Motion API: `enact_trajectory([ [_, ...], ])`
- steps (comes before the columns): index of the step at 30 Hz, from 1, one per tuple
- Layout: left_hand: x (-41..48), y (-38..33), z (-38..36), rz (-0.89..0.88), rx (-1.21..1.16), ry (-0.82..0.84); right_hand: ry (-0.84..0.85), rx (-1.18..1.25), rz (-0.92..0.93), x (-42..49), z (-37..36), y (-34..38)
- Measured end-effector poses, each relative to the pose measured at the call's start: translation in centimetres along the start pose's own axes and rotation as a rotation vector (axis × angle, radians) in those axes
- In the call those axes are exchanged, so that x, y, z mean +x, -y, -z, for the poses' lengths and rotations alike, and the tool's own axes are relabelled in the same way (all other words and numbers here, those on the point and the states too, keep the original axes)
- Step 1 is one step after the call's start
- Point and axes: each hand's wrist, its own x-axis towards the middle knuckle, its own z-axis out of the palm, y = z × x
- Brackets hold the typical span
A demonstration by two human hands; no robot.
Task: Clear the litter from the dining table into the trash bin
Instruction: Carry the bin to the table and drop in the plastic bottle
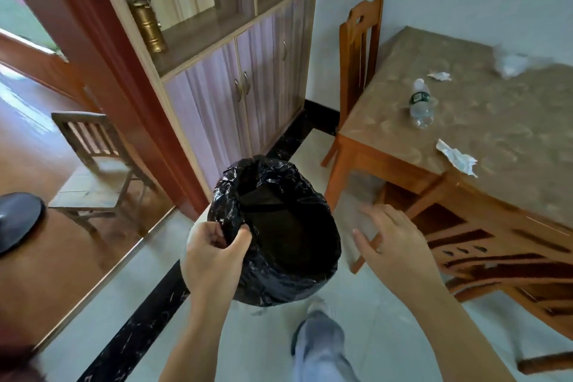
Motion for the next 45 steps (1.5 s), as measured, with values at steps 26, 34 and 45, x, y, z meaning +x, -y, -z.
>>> enact_trajectory([
  [26, 34.5, -19.6, -38.1, -0.371, -0.124, 0.672, -0.264, -0.028, -0.658, 38.3, -1.4, -15.8],
  [34, 38.2, -23.7, -46.4, -0.418, -0.076, 0.866, -0.331, -0.073, -0.891, 41.1, -3.8, -18.8],
  [45, 36.9, -25.1, -51.0, -0.440, -0.020, 0.846, -0.301, 0.037, -1.078, 42.0, -4.7, -27.6],
])
